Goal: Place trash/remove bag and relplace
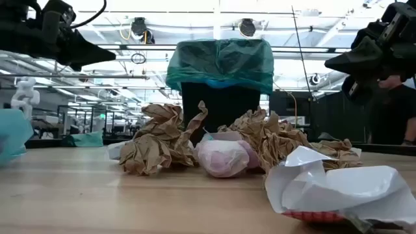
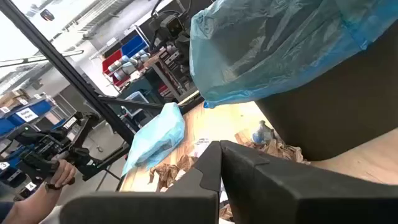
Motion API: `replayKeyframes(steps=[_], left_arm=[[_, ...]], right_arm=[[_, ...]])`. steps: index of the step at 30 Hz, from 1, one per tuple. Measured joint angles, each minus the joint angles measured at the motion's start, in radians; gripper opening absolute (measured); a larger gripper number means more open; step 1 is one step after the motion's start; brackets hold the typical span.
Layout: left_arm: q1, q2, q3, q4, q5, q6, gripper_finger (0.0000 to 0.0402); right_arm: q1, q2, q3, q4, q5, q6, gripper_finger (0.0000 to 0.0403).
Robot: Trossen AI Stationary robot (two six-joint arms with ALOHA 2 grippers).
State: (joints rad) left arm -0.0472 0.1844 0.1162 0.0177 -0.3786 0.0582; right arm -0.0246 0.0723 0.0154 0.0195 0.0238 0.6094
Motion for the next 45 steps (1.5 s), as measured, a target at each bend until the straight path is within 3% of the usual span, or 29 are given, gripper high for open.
replayKeyframes(steps=[8,45], left_arm=[[0.000,0.000,0.000,-0.002,-0.004,0.000,0.0000],[0.000,0.000,0.000,-0.004,-0.004,0.001,0.0000]], right_arm=[[0.000,0.000,0.000,0.009,0.000,-0.071,0.0000],[0.000,0.000,0.000,0.006,0.000,-0.072,0.0000]])
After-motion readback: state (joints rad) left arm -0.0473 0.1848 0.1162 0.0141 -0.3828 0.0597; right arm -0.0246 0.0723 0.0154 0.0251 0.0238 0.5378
